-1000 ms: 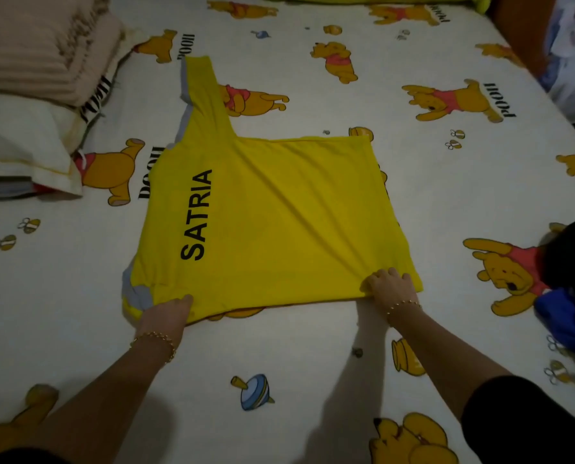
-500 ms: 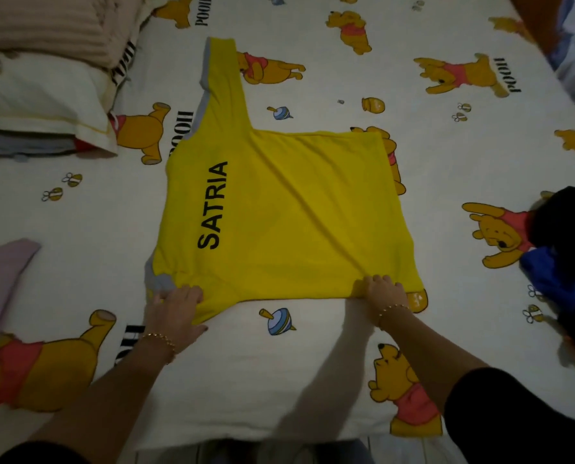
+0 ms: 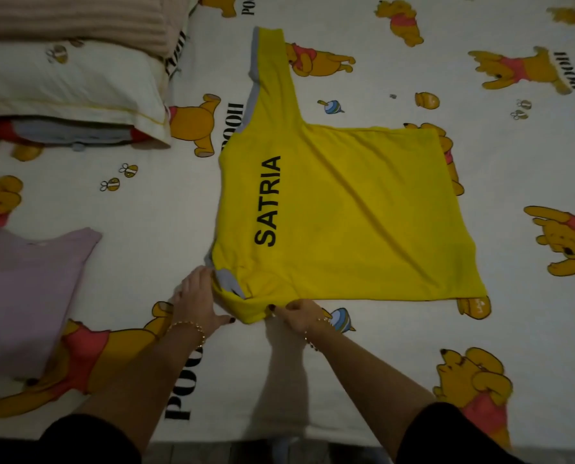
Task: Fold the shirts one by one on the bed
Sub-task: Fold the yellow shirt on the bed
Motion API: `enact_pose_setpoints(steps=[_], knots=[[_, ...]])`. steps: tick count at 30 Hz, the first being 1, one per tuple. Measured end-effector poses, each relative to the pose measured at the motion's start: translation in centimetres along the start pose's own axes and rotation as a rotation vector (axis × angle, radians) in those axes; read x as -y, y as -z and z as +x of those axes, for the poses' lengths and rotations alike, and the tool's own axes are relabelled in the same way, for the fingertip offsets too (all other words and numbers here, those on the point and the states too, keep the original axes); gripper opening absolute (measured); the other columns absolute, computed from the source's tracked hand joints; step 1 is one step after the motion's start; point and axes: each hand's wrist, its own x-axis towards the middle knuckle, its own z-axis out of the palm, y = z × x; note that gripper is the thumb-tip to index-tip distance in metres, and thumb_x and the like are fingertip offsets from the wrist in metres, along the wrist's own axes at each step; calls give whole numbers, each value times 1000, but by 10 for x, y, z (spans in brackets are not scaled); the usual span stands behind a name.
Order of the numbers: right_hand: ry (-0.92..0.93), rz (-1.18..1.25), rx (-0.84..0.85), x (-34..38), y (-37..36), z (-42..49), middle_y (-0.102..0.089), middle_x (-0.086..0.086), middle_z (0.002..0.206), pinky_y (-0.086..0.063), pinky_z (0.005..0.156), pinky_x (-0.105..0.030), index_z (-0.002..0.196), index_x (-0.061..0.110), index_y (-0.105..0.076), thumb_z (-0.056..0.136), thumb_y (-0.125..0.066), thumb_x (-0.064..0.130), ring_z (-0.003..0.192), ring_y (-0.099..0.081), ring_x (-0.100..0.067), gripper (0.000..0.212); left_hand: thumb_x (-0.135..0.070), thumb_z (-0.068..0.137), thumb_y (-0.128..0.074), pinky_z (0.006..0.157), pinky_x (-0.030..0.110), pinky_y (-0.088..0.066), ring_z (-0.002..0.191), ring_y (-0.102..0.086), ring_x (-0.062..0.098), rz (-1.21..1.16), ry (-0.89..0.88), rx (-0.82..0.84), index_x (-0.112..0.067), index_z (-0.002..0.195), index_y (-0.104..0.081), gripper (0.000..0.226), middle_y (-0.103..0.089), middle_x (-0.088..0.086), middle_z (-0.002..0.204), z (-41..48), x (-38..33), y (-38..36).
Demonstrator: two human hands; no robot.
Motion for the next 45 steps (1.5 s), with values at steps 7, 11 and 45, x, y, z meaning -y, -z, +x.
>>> enact_pose_setpoints(steps=[7, 11, 45], knots=[[-218, 596, -112, 24, -19, 21, -56, -15, 97, -48, 82, -46, 89, 6, -56, 84, -69, 34, 89, -54, -30, 31, -12, 73, -67, 97, 45, -42, 98, -63, 28, -30, -355, -140, -13, 95, -66, 22, -66, 8, 101, 16, 5, 3], [-240, 824, -213, 15, -21, 39, -62, -19, 114, -44, 95, -58, 85, 13, -61, 83, -64, 30, 103, -57, -40, 17, -51, 76, -46, 86, 35, -47, 80, -61, 21, -260, -289, 38, -16, 84, -65, 41, -66, 5, 81, -9, 1, 19], [104, 337, 32, -145, 26, -205, -63, -11, 94, -45, 68, -18, 100, 3, -64, 93, -58, 19, 90, -57, -23, 19, -14, 93, -56, 75, 37, -52, 85, -61, 22, -1407, 524, 513, -6, 114, -50, 23, -64, 10, 95, -258, -124, -44]])
